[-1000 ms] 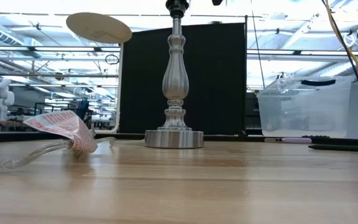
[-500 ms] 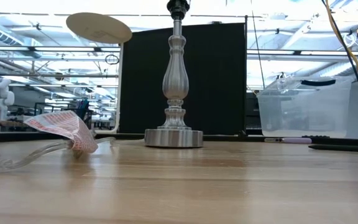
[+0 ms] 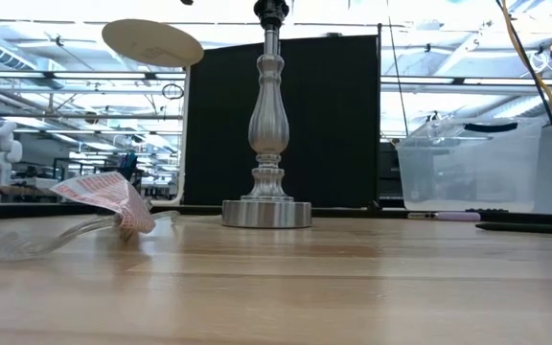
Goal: Screw lightbulb
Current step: Insert the lightbulb into the lamp
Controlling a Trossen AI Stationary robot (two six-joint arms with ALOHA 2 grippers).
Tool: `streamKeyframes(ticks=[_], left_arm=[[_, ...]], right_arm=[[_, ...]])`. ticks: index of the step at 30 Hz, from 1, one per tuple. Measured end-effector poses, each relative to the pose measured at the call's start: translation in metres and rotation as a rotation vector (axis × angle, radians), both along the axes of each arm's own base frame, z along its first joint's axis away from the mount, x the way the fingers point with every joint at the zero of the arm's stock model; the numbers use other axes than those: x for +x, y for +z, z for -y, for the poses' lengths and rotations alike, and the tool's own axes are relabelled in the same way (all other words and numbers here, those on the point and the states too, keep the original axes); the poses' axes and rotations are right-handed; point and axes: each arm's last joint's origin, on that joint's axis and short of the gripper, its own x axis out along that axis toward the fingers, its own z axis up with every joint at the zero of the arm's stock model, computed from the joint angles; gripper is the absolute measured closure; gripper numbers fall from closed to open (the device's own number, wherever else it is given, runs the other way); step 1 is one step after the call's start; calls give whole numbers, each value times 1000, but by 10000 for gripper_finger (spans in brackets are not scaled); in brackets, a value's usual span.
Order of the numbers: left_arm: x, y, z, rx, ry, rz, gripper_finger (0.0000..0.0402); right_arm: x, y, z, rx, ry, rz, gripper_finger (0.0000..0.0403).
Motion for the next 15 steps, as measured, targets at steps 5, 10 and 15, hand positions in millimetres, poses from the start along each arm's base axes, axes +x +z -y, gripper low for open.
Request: streamKeyframes(ticks=[5, 10, 15], left_arm=[[-10, 14, 14, 46, -89, 78, 401], [-7, 13, 24, 60, -190, 57, 401], [-6, 10, 28, 78, -209, 25, 401]], right_arm=[[-1, 2, 18, -6, -112, 17, 403], [-3, 6, 33, 3, -158, 63, 403], [-5, 11, 40, -3, -174, 114, 403]])
